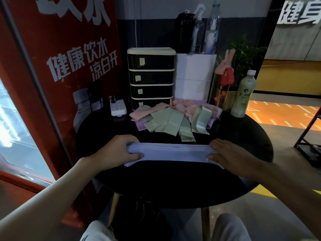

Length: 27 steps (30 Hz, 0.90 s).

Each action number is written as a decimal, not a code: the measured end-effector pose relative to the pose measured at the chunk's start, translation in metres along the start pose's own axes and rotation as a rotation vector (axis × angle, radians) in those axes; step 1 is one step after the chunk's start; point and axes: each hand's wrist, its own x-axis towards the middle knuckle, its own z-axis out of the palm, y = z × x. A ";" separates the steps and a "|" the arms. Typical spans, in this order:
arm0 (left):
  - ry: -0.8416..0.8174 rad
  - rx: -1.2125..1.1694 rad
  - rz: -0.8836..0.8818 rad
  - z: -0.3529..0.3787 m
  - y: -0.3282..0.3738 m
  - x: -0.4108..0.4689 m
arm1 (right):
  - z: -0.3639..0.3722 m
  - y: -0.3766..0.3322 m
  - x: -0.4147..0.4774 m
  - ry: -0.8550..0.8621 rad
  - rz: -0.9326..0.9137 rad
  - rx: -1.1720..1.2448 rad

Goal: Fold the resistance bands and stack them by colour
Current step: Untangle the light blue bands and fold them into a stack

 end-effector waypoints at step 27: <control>0.595 -0.895 -0.308 -0.050 0.109 0.049 | -0.018 -0.017 0.002 -0.082 0.132 0.875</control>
